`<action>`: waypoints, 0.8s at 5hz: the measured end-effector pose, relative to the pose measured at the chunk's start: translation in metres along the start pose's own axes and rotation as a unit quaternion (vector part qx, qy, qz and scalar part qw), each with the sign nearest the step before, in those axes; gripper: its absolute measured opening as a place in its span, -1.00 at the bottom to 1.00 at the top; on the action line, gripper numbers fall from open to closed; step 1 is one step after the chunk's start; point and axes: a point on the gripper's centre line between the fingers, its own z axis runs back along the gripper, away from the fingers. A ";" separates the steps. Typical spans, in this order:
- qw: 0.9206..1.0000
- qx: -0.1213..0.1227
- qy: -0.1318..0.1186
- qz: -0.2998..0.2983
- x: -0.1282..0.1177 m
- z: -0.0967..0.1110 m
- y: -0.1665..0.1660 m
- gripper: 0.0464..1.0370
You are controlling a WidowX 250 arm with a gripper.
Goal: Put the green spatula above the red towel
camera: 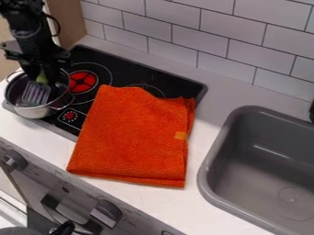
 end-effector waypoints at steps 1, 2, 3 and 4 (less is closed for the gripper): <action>0.999 -0.018 0.020 0.023 0.016 0.018 0.005 -0.33; 0.997 -0.029 0.033 0.060 0.027 0.034 0.009 -0.33; 0.989 -0.019 0.059 0.138 0.023 0.035 -0.004 -0.33; 0.976 -0.034 0.069 0.206 0.009 0.022 -0.038 -0.33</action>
